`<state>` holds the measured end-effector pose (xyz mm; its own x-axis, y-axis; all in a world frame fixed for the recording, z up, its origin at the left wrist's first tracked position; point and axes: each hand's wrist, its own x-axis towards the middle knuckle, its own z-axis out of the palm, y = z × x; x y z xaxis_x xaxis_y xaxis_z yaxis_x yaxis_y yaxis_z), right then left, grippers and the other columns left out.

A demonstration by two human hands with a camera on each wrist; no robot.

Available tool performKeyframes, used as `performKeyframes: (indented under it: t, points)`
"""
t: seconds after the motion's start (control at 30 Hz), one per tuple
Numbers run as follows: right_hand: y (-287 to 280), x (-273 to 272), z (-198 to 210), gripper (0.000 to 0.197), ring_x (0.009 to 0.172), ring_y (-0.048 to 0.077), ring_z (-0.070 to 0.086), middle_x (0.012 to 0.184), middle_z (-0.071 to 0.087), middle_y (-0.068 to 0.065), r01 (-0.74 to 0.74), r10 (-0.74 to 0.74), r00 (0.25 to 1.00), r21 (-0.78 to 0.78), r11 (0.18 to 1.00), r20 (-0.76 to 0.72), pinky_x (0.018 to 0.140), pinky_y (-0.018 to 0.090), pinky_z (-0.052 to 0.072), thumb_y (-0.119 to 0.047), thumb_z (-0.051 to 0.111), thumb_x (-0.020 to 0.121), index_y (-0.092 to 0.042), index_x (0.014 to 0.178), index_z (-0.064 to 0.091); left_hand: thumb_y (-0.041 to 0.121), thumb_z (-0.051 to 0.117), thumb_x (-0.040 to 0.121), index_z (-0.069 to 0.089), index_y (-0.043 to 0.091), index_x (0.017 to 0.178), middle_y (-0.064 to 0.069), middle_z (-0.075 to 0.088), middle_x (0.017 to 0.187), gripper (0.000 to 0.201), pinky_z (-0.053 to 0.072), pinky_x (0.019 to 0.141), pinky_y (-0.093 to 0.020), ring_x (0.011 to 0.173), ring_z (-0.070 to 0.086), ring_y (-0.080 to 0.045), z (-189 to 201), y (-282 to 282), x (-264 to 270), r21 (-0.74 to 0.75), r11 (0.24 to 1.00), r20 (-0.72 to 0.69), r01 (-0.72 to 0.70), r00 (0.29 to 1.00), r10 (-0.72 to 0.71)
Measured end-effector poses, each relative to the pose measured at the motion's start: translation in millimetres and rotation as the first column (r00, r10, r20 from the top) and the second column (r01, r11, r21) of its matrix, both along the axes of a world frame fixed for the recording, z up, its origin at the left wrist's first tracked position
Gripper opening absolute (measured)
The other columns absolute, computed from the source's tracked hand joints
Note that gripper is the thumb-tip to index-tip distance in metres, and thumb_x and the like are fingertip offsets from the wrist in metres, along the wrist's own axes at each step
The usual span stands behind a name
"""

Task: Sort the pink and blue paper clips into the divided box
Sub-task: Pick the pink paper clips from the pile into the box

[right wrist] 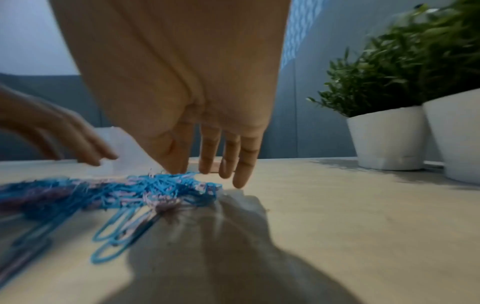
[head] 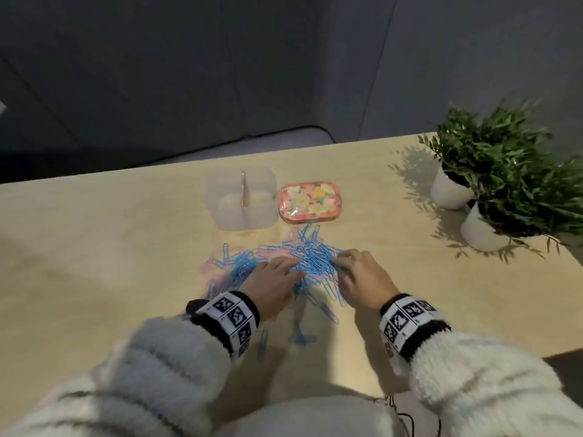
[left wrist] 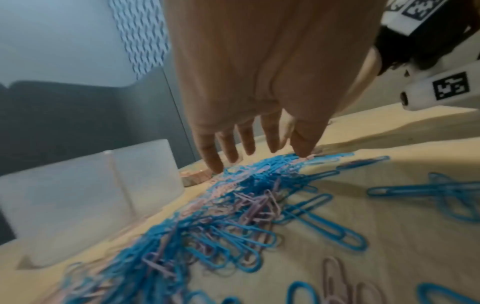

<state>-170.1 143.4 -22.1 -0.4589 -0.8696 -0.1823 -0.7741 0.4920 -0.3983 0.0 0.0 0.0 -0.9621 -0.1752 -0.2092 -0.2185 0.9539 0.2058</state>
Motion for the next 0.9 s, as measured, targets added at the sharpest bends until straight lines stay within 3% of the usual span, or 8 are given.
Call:
performKeyframes:
  t: [0.07, 0.17, 0.23, 0.37, 0.47, 0.6, 0.7, 0.9]
  points:
    - [-6.6, 1.5, -2.3, 0.042, 0.12, 0.031, 0.044, 0.14, 0.046, 0.006, -0.101, 0.103, 0.993, 0.031, 0.994, -0.05, 0.1, 0.039, 0.04, -0.017, 0.044, 0.089, -0.024, 0.13, 0.051, 0.026, 0.04, 0.093, 0.026, 0.022, 0.142, -0.002, 0.018, 0.154, 0.051, 0.027, 0.11, -0.042, 0.142, 0.019, -0.023, -3.5, 6.5, -9.2, -0.043, 0.998, 0.099, -0.052, 0.994, 0.056]
    - [-5.5, -1.8, -8.4, 0.045, 0.124, 0.031, 0.043, 0.144, 0.042, 0.004, -0.165, 0.171, 0.982, 0.086, 0.983, -0.078, 0.099, 0.042, 0.041, -0.018, 0.044, 0.09, -0.026, 0.133, 0.046, 0.031, 0.036, 0.096, 0.015, 0.024, 0.145, -0.003, 0.011, 0.156, 0.054, 0.027, 0.11, -0.045, 0.143, 0.014, -0.025, -13.2, 10.2, -7.0, -0.064, 0.994, 0.156, -0.092, 0.982, 0.102]
    - [2.5, -8.2, -11.0, 0.039, 0.117, 0.032, 0.049, 0.137, 0.05, 0.003, -0.124, 0.13, 0.986, 0.065, 0.99, -0.103, 0.096, 0.042, 0.043, -0.019, 0.047, 0.088, -0.025, 0.125, 0.054, 0.034, 0.031, 0.095, 0.023, 0.023, 0.143, -0.003, 0.017, 0.155, 0.05, 0.032, 0.107, -0.044, 0.14, 0.021, -0.026, -19.1, 11.1, 4.2, -0.043, 0.997, 0.164, -0.057, 0.984, 0.063]
    - [-7.7, -16.9, 0.4, 0.033, 0.106, 0.031, 0.051, 0.12, 0.061, 0.002, -0.087, 0.089, 0.987, 0.019, 0.996, -0.136, 0.088, 0.038, 0.043, -0.023, 0.041, 0.084, -0.021, 0.109, 0.063, 0.044, 0.018, 0.083, 0.046, 0.024, 0.129, -0.004, 0.045, 0.14, 0.058, 0.046, 0.096, -0.045, 0.125, 0.045, -0.028, -23.2, 8.3, 21.1, 0.06, 0.998, 0.023, 0.015, 1.0, -0.017]
    - [-41.1, -13.4, 7.2, 0.033, 0.109, 0.026, 0.048, 0.122, 0.059, 0.0, -0.176, 0.176, 0.974, 0.008, 0.984, -0.141, 0.092, 0.039, 0.041, -0.015, 0.043, 0.09, -0.019, 0.118, 0.058, 0.044, 0.018, 0.086, 0.048, 0.022, 0.126, -0.006, 0.047, 0.138, 0.055, 0.046, 0.095, -0.045, 0.124, 0.046, -0.029, -23.8, -6.1, 18.7, 0.032, 0.994, -0.04, -0.1, 0.994, 0.101]
    - [-86.6, 0.8, 2.0, 0.037, 0.117, 0.028, 0.045, 0.133, 0.052, 0.003, -0.316, 0.316, 0.945, 0.013, 0.949, -0.087, 0.098, 0.043, 0.04, -0.013, 0.045, 0.091, -0.015, 0.127, 0.052, 0.048, 0.009, 0.085, 0.04, 0.019, 0.133, -0.006, 0.044, 0.138, 0.064, 0.039, 0.098, -0.042, 0.122, 0.044, -0.029, -24.9, -34.1, 4.3, -0.009, 0.949, 0.023, -0.315, 0.949, 0.315]
    - [-101.3, 7.6, -5.3, 0.035, 0.119, 0.029, 0.043, 0.13, 0.053, 0.005, -0.343, 0.348, 0.929, 0.057, 0.937, -0.123, 0.097, 0.042, 0.04, -0.023, 0.052, 0.089, -0.014, 0.123, 0.055, 0.04, 0.025, 0.093, 0.046, 0.013, 0.126, -0.011, 0.05, 0.125, 0.047, 0.041, 0.09, -0.044, 0.11, 0.049, -0.033, -26.5, -53.0, -8.5, 0.018, 0.909, 0.002, -0.417, 0.909, 0.417]
    - [-76.0, -2.6, -6.0, 0.02, 0.101, 0.033, 0.049, 0.102, 0.06, 0.01, -0.116, 0.114, 0.987, -0.007, 0.993, -0.11, 0.084, 0.04, 0.036, -0.024, 0.058, 0.083, -0.012, 0.098, 0.064, 0.03, 0.048, 0.092, 0.057, 0.014, 0.105, -0.007, 0.056, 0.111, 0.022, 0.041, 0.084, -0.039, 0.105, 0.052, -0.028, -33.2, -70.4, -21.4, 0.088, 0.871, -0.063, -0.483, 0.87, 0.488]
